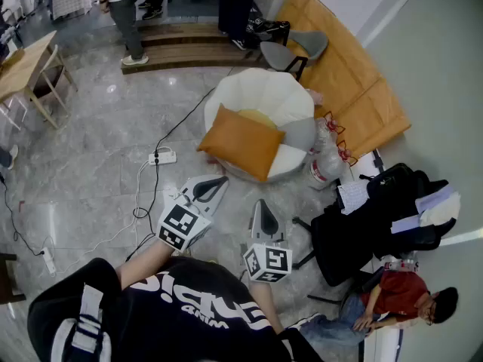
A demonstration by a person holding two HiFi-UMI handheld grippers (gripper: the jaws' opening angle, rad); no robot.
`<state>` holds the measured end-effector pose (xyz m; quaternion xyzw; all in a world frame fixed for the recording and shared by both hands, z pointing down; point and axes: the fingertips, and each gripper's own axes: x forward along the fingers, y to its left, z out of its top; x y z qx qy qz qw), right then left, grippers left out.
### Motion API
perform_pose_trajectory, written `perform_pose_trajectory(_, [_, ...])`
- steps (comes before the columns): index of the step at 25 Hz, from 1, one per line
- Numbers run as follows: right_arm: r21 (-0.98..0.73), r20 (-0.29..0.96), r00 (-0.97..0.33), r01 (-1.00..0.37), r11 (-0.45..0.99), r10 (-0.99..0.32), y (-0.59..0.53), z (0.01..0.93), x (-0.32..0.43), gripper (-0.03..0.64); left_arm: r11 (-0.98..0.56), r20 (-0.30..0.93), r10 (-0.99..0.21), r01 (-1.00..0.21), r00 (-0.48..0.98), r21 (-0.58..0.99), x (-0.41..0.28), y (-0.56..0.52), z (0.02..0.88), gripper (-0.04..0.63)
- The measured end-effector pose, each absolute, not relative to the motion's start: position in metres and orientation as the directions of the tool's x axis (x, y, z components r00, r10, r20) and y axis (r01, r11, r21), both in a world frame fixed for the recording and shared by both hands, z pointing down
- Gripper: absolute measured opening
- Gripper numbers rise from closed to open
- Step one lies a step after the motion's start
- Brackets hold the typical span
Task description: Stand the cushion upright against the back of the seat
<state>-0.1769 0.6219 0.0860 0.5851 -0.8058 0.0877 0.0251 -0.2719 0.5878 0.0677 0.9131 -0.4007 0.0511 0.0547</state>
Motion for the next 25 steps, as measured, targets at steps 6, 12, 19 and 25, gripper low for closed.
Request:
perform_pose_trajectory(6, [-0.111, 0.145, -0.314, -0.947, 0.300, -0.938, 0.620, 0.086, -0.178, 0.021, -0.674, 0.139, -0.725, -0.737, 0.675, 0.062, -0.272, 0.587, 0.069, 0.006])
perform_pose_trajectory(12, [-0.110, 0.143, -0.310, -0.949, 0.296, -0.940, 0.620, 0.087, -0.181, 0.021, -0.676, 0.139, -0.723, -0.734, 0.677, 0.066, -0.275, 0.588, 0.068, 0.006])
perform_pose_trajectory(19, [-0.122, 0.132, -0.294, -0.953, 0.279, -0.947, 0.620, 0.084, -0.192, 0.021, -0.685, 0.146, -0.712, -0.725, 0.686, 0.070, -0.293, 0.589, 0.071, 0.006])
perform_pose_trajectory(25, [-0.112, 0.131, -0.238, -0.968, 0.224, -0.962, 0.624, 0.094, -0.188, 0.021, -0.708, 0.145, -0.689, -0.702, 0.710, 0.076, -0.303, 0.585, 0.085, 0.006])
